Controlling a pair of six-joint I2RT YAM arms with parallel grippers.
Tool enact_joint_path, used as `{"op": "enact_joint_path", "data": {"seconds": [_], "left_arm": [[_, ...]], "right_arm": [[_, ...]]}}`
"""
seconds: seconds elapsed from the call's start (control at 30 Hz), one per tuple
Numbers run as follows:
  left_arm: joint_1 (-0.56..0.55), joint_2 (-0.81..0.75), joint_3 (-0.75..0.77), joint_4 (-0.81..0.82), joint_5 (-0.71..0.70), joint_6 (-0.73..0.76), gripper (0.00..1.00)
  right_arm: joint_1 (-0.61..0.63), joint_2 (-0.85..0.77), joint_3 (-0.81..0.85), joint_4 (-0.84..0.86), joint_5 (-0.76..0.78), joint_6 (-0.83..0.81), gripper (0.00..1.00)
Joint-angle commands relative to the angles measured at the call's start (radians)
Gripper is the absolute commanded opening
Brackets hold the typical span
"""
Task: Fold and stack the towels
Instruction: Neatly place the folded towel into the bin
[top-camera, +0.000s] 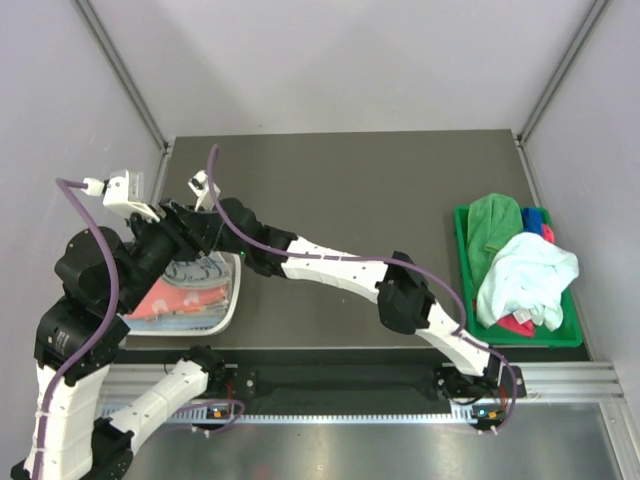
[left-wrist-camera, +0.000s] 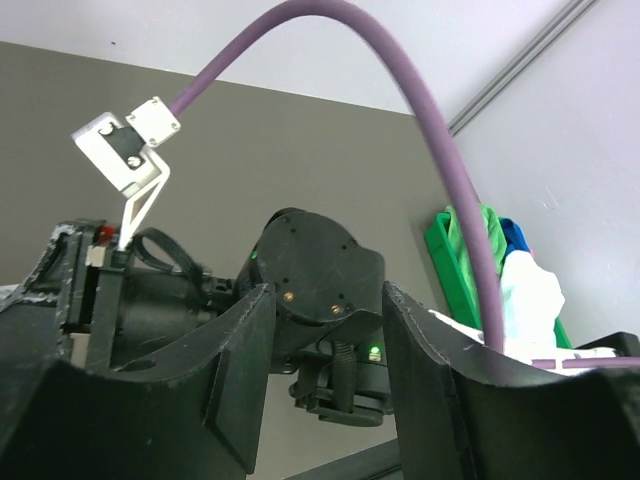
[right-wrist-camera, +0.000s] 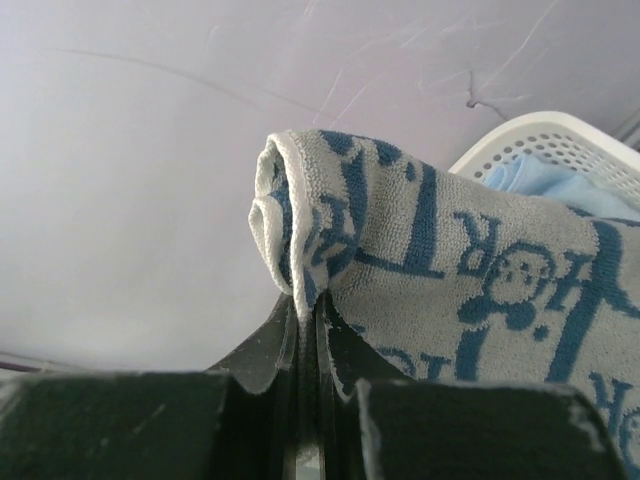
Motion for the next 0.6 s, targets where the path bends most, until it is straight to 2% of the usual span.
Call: {"op": "enact_joint_path", "data": {"seconds": [0.0, 0.2, 0.33, 0.4, 0.43, 0.57], "left_arm": [[0.003, -0.003, 0.025, -0.003, 0.008, 0.002, 0.52], [0.003, -0.003, 0.013, 0.003, 0.012, 0.002, 0.52], [0.002, -0.001, 0.007, 0.008, 0.016, 0.000, 0.52], [0.003, 0.002, 0.001, 0.012, 0.016, -0.001, 0.52], [0.002, 0.000, -0.001, 0.014, 0.016, -0.001, 0.52], [0.002, 0.002, -0.008, 0.022, 0.019, -0.004, 0.52]], "right_arm": [[0.017, 0.048, 0.085, 0.036, -0.027, 0.035, 0.00], [0.026, 0.096, 0.102, 0.057, -0.027, 0.060, 0.00], [0.024, 0.148, 0.122, 0.080, -0.058, 0.078, 0.09], [0.024, 0.168, 0.132, 0.106, -0.088, 0.092, 0.23], [0.024, 0.171, 0.137, 0.108, -0.099, 0.092, 0.33], [0.024, 0.170, 0.136, 0.120, -0.119, 0.066, 0.57]]}}
